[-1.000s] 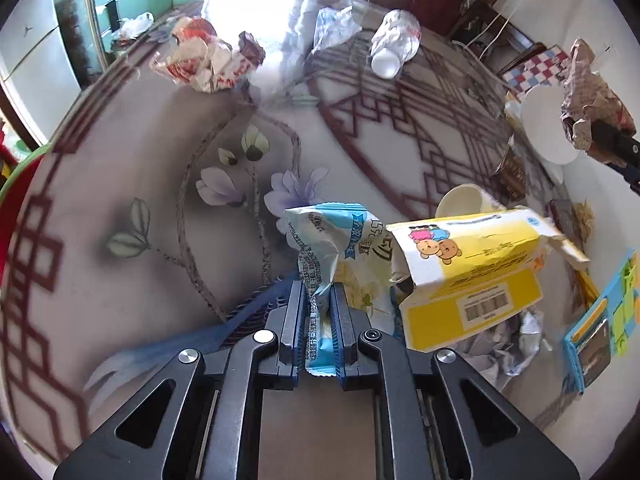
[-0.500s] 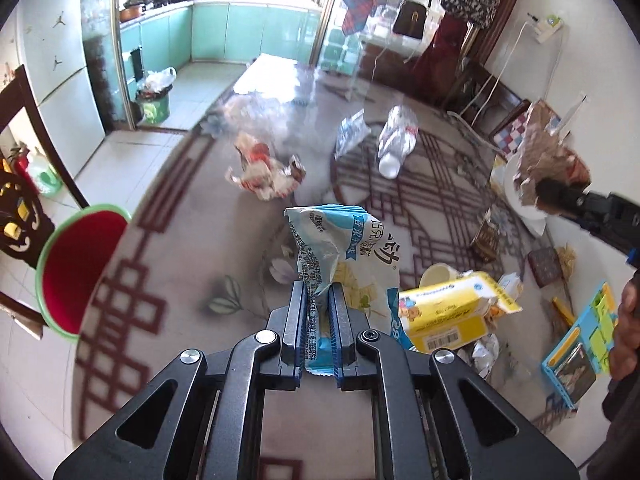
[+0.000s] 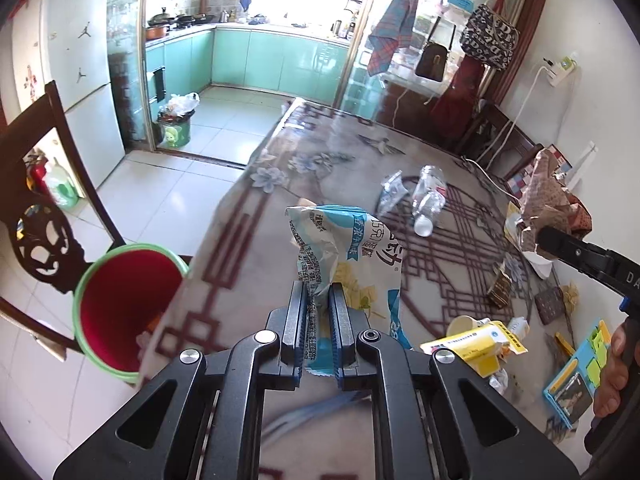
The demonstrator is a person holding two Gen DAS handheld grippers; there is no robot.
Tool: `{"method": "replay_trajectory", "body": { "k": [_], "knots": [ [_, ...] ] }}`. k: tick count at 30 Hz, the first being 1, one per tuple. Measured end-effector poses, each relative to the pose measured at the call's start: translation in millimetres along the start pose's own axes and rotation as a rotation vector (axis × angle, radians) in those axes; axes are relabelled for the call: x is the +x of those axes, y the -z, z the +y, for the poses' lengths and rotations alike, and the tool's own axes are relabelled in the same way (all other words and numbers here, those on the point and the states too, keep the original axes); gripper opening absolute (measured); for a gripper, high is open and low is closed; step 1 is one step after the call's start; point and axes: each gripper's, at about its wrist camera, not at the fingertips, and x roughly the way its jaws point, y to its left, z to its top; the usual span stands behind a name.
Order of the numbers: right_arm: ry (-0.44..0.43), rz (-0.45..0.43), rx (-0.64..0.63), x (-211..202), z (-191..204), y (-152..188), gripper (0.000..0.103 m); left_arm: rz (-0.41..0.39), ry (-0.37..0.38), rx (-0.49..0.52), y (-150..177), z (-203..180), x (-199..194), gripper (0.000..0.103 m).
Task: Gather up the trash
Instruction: 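Carry the snack bag and paper wrapper over the red bucket with both tools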
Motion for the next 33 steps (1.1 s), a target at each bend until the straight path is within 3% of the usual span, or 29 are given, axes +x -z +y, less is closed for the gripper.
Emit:
{"method": "replay_trajectory", "body": {
  "k": [21,33],
  "knots": [
    [-0.054,0.038,-0.099,56,135,-15,0.031,-0.051,-0.101,-0.089,-20,125,-16,0.011],
    [-0.095,0.103,-0.148,103,201,-16,0.031,-0.035,-0.153,-0.157,-19,191,-10,0.011]
  ]
}}
